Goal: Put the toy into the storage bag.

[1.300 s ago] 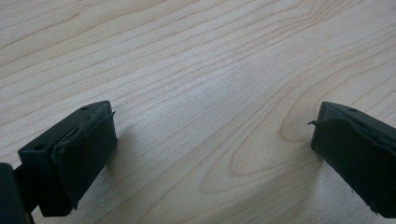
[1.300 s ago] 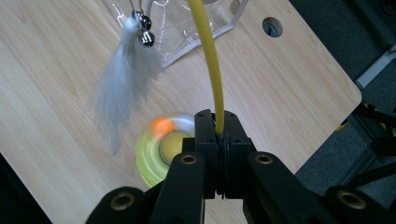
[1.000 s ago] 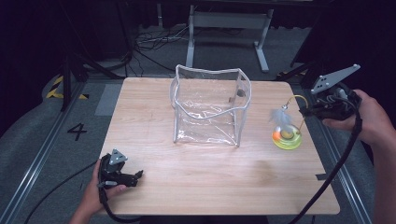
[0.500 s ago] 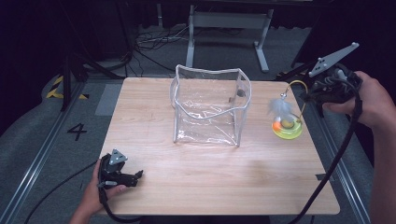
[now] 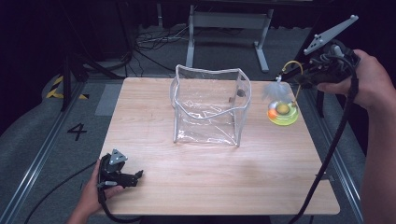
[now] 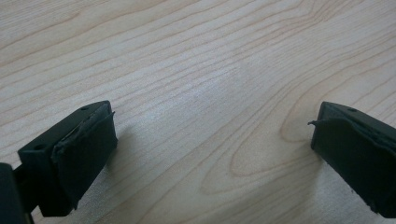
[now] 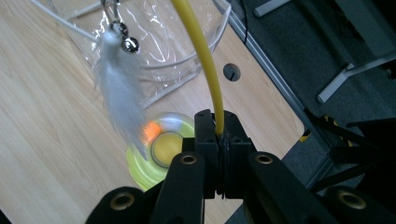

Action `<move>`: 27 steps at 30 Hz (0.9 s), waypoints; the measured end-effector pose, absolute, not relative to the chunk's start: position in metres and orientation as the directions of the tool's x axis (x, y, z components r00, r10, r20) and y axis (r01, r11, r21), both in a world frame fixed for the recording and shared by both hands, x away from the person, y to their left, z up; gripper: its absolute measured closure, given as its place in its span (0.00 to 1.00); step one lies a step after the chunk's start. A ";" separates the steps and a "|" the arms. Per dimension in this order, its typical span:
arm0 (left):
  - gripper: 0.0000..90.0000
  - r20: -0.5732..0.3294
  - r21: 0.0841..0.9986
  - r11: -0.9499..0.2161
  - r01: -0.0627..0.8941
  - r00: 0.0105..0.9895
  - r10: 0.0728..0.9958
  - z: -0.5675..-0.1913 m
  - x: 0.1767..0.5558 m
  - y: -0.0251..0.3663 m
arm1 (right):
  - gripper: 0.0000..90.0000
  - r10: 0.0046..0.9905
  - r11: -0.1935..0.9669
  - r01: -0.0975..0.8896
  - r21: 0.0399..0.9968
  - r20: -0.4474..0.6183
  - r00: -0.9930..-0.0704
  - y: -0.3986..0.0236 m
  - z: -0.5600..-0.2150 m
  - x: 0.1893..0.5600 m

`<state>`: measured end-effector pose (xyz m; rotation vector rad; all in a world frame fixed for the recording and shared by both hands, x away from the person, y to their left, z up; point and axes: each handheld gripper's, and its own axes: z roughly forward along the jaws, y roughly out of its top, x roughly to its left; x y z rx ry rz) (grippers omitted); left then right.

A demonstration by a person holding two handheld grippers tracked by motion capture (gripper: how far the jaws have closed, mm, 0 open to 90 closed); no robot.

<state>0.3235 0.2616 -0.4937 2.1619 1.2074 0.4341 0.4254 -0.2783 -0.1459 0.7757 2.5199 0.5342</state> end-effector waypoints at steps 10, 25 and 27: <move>0.00 -0.015 0.651 -0.388 0.653 0.522 0.853 -0.493 0.324 0.261 | 0.98 0.572 0.783 0.380 0.492 -0.330 -0.751 -0.251 -0.115 0.431; 0.00 -0.016 0.652 -0.375 0.659 0.506 0.862 -0.494 0.323 0.260 | 0.98 0.538 0.788 0.323 0.525 -0.330 -0.776 -0.211 -0.096 0.448; 0.00 -0.017 0.652 -0.373 0.660 0.504 0.864 -0.494 0.323 0.260 | 0.98 0.534 0.790 0.321 0.522 -0.330 -0.778 -0.209 -0.096 0.449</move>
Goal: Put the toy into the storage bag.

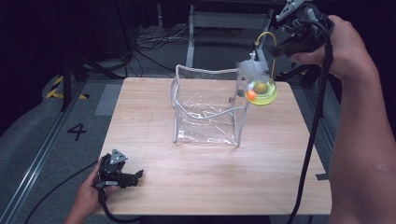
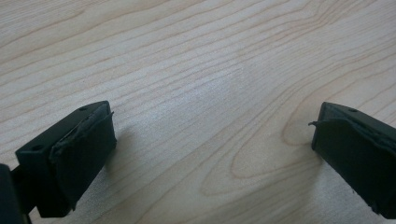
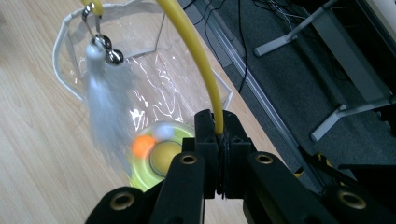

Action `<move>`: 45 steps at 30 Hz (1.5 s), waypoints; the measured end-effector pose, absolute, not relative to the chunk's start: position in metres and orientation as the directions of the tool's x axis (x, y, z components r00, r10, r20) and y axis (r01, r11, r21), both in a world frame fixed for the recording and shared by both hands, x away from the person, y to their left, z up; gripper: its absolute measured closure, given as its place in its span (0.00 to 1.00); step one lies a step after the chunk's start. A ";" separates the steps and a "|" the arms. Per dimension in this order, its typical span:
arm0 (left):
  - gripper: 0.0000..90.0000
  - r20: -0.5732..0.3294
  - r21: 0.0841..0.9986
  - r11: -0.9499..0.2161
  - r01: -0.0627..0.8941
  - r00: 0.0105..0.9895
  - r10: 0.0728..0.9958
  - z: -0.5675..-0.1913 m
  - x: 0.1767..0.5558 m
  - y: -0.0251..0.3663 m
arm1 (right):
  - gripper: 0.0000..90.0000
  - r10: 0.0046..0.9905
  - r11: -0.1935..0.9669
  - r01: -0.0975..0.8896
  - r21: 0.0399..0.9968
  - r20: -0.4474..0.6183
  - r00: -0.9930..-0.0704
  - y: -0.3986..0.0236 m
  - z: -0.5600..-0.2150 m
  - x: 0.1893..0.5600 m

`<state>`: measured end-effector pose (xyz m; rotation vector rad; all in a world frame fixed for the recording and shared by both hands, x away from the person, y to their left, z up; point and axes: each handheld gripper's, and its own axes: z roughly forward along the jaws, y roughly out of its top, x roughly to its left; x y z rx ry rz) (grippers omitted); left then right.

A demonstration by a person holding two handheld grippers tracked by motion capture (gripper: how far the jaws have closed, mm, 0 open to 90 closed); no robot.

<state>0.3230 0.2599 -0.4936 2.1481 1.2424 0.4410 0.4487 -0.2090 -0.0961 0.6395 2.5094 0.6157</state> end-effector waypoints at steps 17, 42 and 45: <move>0.00 -0.017 0.654 -0.351 0.670 0.476 0.879 -0.494 0.320 0.258 | 0.98 0.498 0.818 0.306 0.488 -0.331 -0.802 -0.163 -0.105 0.477; 0.00 -0.016 0.652 -0.352 0.672 0.476 0.879 -0.494 0.320 0.258 | 0.98 0.467 0.839 0.314 0.445 -0.289 -0.836 -0.127 -0.173 0.510; 0.00 -0.016 0.652 -0.352 0.672 0.476 0.880 -0.494 0.320 0.258 | 0.98 0.461 0.841 0.317 0.438 -0.273 -0.845 -0.130 -0.186 0.511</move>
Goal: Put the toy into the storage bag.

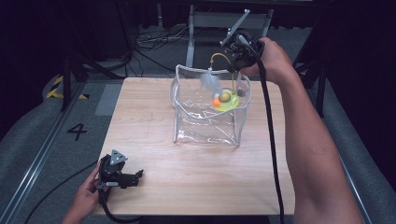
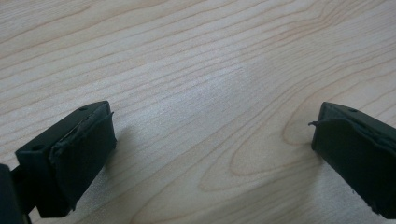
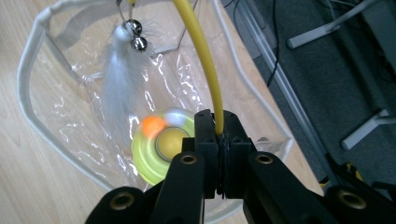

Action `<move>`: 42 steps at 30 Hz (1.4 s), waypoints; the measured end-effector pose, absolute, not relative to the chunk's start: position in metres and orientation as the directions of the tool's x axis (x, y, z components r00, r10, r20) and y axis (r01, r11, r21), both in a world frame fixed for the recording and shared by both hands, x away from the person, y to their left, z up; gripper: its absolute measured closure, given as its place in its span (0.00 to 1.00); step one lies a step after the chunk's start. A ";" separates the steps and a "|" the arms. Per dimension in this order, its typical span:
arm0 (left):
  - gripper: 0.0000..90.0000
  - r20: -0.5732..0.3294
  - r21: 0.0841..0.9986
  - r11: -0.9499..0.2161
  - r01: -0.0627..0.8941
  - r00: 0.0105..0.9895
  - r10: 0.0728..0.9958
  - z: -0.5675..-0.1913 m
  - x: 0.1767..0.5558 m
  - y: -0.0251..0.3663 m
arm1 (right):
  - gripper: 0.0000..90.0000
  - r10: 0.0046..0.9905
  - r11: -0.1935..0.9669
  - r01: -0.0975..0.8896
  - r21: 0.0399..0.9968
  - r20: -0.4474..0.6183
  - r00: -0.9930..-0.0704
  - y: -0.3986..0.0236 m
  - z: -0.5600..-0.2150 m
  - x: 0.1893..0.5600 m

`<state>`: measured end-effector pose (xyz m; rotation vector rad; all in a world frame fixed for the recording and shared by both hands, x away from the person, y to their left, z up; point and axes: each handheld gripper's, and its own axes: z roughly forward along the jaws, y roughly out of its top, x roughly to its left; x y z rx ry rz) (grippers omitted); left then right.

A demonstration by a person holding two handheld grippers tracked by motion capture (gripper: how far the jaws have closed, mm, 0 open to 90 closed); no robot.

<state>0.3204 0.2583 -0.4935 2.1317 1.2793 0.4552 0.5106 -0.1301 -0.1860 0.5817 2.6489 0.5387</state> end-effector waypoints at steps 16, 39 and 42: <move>0.00 -0.018 0.652 -0.353 0.671 0.479 0.877 -0.494 0.321 0.258 | 0.98 0.405 0.877 0.315 0.364 -0.204 -0.891 -0.143 -0.241 0.505; 0.00 -0.018 0.652 -0.354 0.671 0.480 0.877 -0.494 0.321 0.258 | 0.93 0.381 0.899 0.318 0.300 -0.180 -0.907 -0.147 -0.266 0.496; 0.00 -0.017 0.652 -0.354 0.671 0.480 0.877 -0.494 0.321 0.259 | 0.91 0.384 0.893 0.314 0.321 -0.183 -0.905 -0.148 -0.263 0.494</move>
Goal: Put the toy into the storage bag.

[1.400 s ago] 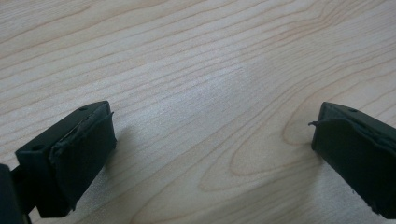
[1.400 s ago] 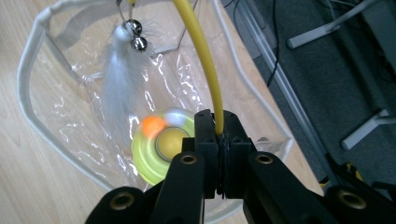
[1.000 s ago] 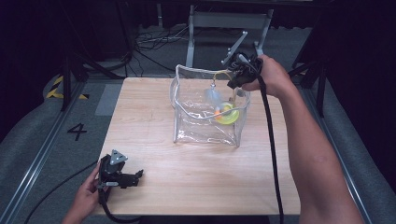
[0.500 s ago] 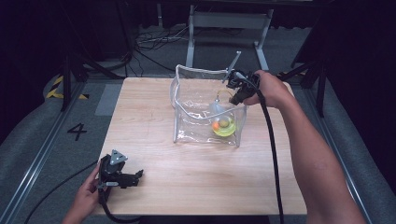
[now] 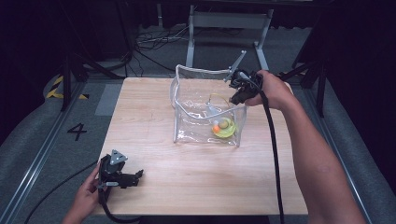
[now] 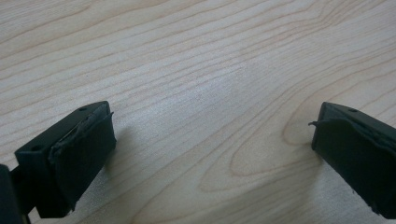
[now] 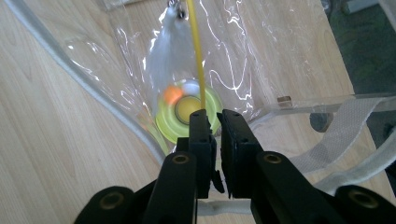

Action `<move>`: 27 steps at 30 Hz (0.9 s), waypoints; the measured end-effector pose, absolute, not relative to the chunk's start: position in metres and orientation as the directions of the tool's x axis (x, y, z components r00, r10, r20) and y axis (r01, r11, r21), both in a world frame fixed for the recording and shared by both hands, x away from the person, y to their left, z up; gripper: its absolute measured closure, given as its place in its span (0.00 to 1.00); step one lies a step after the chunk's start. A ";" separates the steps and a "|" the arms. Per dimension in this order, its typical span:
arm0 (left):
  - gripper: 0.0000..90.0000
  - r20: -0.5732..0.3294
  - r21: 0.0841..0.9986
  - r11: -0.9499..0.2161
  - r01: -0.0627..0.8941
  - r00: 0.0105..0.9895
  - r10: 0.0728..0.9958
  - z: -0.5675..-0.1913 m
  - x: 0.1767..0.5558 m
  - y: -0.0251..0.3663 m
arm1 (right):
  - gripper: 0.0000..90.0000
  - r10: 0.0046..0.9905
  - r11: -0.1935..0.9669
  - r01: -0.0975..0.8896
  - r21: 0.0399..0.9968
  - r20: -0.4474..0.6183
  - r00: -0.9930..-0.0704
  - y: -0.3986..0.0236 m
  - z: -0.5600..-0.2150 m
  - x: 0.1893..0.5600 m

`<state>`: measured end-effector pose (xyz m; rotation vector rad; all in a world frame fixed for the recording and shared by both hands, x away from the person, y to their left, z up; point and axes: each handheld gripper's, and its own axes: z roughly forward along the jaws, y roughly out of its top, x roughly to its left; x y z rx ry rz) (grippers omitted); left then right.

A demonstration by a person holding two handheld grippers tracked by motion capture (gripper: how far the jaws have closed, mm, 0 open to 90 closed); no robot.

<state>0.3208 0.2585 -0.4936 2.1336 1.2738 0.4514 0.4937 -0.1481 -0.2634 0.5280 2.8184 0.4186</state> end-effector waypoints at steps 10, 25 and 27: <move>0.00 -0.017 0.652 -0.354 0.671 0.480 0.877 -0.494 0.321 0.259 | 0.77 0.431 0.837 0.297 0.460 -0.219 -0.875 -0.160 -0.250 0.483; 0.00 -0.017 0.652 -0.354 0.671 0.480 0.877 -0.494 0.321 0.259 | 0.47 0.504 0.770 0.264 0.581 -0.301 -0.809 -0.198 -0.230 0.450; 0.00 -0.019 0.652 -0.353 0.671 0.480 0.877 -0.494 0.321 0.258 | 0.41 0.527 0.753 0.267 0.602 -0.307 -0.792 -0.209 -0.229 0.443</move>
